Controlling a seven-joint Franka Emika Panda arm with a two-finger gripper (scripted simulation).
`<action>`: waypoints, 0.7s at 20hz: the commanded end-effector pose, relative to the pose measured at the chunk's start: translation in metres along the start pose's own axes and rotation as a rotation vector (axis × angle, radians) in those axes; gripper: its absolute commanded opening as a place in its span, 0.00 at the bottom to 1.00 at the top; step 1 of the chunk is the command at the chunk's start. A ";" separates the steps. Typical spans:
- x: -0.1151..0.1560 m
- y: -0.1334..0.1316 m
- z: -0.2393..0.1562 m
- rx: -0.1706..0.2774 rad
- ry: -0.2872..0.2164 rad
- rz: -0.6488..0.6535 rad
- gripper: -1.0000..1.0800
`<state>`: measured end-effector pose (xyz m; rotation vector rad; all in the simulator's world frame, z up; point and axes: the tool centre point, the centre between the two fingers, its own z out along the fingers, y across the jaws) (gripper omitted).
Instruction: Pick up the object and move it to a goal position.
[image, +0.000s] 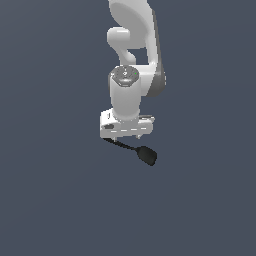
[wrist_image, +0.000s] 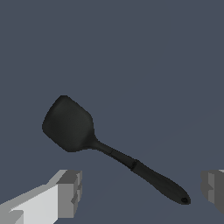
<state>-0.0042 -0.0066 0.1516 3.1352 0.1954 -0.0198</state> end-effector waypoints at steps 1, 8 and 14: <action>-0.001 0.000 0.005 -0.002 -0.001 -0.057 0.96; -0.006 0.001 0.022 -0.008 -0.002 -0.253 0.96; -0.010 0.001 0.036 -0.011 -0.002 -0.424 0.96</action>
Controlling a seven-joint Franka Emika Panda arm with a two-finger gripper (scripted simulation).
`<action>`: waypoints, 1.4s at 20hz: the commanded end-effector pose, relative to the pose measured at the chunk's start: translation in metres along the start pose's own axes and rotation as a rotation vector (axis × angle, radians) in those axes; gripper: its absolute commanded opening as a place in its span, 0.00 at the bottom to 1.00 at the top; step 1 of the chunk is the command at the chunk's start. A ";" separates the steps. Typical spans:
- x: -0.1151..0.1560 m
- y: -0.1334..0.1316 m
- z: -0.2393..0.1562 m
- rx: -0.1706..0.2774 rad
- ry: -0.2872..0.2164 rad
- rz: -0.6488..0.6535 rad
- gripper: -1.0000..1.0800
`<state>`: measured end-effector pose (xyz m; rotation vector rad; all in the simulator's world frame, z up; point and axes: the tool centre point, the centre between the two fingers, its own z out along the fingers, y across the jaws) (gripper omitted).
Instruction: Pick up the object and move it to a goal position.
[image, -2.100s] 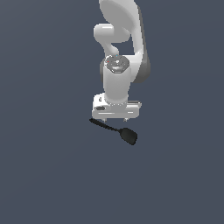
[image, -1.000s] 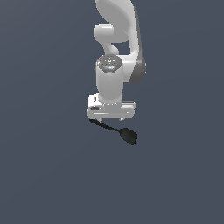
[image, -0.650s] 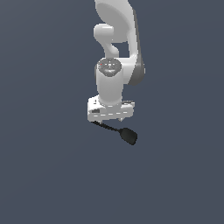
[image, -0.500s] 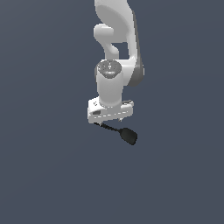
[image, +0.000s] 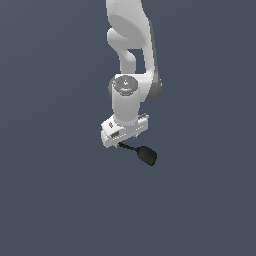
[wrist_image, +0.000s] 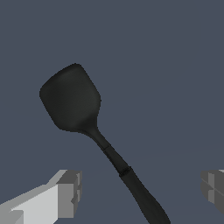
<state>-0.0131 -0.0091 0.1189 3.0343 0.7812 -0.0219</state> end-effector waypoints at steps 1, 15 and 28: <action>-0.002 -0.001 0.006 -0.001 0.000 -0.073 0.96; -0.010 -0.008 0.037 -0.002 0.008 -0.472 0.96; -0.013 -0.014 0.051 -0.001 0.016 -0.673 0.96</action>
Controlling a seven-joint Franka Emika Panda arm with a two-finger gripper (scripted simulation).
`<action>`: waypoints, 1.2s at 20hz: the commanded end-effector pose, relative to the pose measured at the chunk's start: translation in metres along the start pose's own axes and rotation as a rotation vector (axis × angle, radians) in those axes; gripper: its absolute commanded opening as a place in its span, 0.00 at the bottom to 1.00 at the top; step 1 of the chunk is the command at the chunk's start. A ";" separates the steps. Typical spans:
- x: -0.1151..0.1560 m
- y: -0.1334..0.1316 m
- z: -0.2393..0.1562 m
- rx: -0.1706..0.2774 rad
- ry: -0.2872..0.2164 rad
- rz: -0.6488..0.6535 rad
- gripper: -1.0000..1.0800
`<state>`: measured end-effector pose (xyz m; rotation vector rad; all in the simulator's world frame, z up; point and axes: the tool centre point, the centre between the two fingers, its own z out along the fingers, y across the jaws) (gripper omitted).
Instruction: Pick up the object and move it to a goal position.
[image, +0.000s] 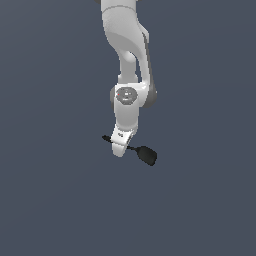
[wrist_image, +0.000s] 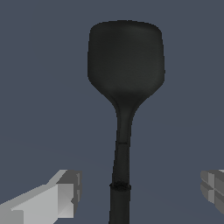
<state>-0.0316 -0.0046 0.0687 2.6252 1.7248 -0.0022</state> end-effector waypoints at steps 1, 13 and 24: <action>0.000 -0.001 0.001 0.000 0.001 -0.019 0.96; 0.000 -0.001 0.022 0.000 0.001 -0.023 0.96; 0.000 -0.001 0.052 0.000 0.001 -0.026 0.00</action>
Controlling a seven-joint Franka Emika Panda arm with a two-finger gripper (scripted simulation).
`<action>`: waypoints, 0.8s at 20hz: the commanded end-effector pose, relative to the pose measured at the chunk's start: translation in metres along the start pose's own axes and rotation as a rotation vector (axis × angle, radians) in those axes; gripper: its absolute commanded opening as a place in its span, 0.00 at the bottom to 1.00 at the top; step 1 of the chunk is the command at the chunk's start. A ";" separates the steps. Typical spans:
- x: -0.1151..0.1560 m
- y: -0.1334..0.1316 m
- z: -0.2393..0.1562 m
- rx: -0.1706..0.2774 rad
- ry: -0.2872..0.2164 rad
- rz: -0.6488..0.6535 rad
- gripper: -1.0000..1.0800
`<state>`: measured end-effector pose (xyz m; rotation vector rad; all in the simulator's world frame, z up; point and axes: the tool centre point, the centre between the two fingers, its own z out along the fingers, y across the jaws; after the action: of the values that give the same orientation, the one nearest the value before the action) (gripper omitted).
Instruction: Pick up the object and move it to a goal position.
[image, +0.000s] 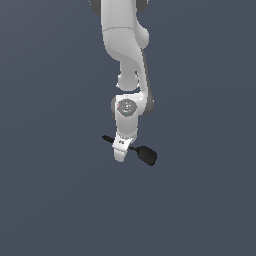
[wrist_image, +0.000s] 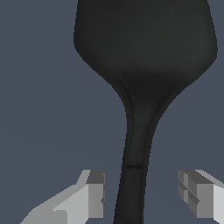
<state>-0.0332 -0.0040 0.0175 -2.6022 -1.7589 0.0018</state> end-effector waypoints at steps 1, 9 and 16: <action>0.000 0.001 0.001 -0.001 0.000 0.000 0.00; 0.000 0.001 0.001 -0.001 0.000 0.000 0.00; -0.006 0.005 -0.012 0.000 0.000 -0.001 0.00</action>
<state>-0.0324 -0.0081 0.0237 -2.5992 -1.7599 0.0048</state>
